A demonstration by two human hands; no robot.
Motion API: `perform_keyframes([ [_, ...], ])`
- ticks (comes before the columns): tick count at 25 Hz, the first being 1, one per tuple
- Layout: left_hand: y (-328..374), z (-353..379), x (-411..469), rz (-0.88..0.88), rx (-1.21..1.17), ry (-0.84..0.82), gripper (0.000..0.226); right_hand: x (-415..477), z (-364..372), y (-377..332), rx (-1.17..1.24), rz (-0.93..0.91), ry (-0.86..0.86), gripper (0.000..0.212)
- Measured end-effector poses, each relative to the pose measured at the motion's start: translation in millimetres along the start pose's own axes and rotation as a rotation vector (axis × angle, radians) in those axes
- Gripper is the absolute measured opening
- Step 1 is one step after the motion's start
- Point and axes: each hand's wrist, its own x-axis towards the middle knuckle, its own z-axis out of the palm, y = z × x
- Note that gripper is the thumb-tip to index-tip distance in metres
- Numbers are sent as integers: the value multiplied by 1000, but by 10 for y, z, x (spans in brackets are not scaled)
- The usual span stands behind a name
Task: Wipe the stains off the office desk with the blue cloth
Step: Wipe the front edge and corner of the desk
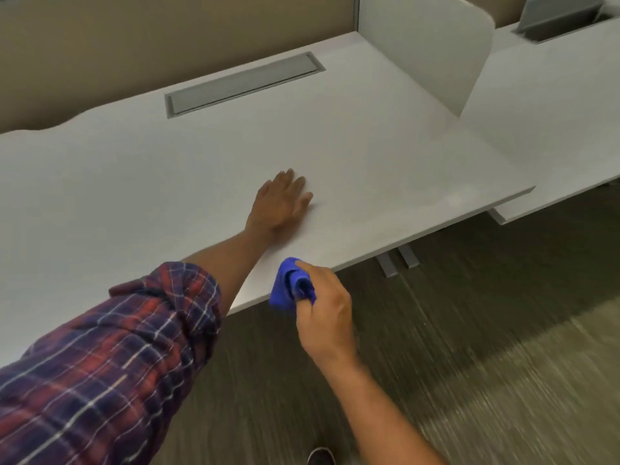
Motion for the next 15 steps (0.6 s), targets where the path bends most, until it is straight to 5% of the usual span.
perform_keyframes([
  [4, 5, 9, -71, -9, -39, -4, 66, 92, -527, 285, -43, 280, 580, 34],
  [15, -5, 28, -50, -13, -92, -3, 71, 10, 469, -129, 61, 451, 397, 42],
])
